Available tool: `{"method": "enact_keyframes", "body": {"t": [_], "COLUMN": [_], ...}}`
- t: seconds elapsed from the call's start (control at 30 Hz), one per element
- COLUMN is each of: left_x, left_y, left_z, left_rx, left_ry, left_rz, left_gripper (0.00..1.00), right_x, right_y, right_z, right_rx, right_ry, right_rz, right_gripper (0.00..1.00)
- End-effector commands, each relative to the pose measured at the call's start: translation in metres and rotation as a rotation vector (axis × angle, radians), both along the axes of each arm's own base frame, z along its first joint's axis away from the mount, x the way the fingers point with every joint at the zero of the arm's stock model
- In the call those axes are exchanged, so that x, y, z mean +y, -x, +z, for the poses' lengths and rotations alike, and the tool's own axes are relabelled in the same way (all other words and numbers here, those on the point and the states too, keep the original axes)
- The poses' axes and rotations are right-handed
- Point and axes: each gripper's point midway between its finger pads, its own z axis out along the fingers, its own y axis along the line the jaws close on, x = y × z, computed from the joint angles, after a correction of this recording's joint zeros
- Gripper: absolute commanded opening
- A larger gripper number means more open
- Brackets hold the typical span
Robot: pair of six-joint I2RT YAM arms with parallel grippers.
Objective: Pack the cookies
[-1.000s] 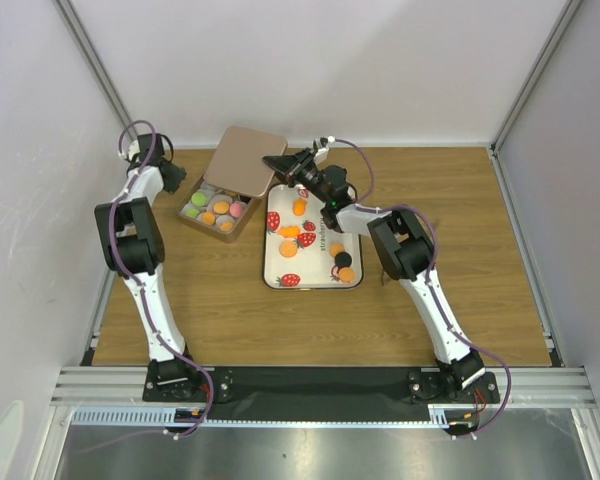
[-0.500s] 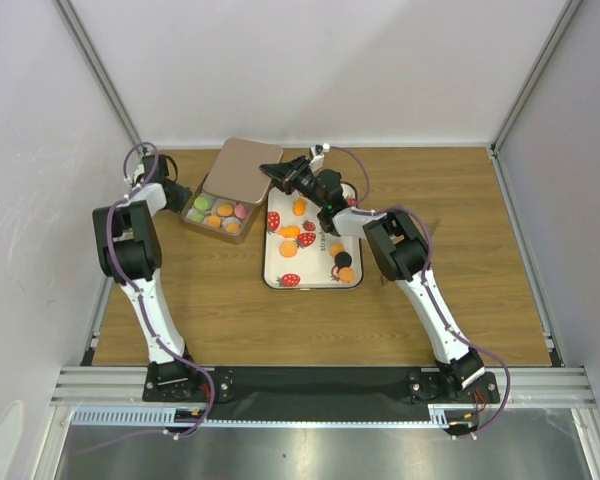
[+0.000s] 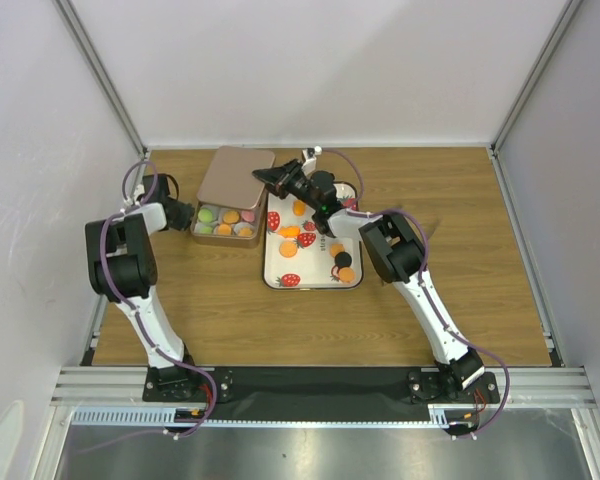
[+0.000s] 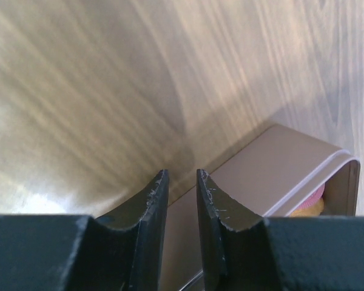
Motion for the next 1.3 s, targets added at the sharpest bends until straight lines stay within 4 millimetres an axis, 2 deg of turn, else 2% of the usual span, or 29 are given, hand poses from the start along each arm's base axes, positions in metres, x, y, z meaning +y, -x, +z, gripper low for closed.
{"method": "enact_keyframes", "body": {"t": [0.0,0.27,0.5,0.67,0.77,0.93,1.27], "left_x": [-0.012,-0.003,0.033,0.047,0.047,0.041,0.024], "left_y": [-0.002,0.013,0.025,0.026,0.021,0.014,0.005], "left_z": [0.028,0.039,0.051,0.065,0.073,0.081,0.089], "left_rx": [-0.076,-0.086,-0.096,-0.122,-0.143,-0.183,-0.227], "left_ry": [0.026,0.015,0.011,0.007,-0.001,0.01,0.038], "left_rz": [-0.017,0.001,0.07,0.085,0.069,0.022,-0.06], "left_gripper": [0.31,0.31,0.36,0.42,0.49,0.59,0.65], "right_x": [0.006,0.014,0.022,0.029,0.031,0.037,0.04], "right_y": [0.006,0.019,0.029,0.034,0.036,0.041,0.044], "right_z": [0.022,0.018,0.02,0.011,0.002,-0.002,-0.017], "right_rx": [-0.069,-0.056,-0.044,-0.005,0.029,0.042,0.081], "right_ry": [-0.04,-0.03,-0.021,0.001,0.002,0.021,0.036], "right_rz": [0.022,0.085,0.167,0.21,0.224,0.246,0.258], "right_gripper": [0.0,0.0,0.0,0.0,0.0,0.0,0.0]}}
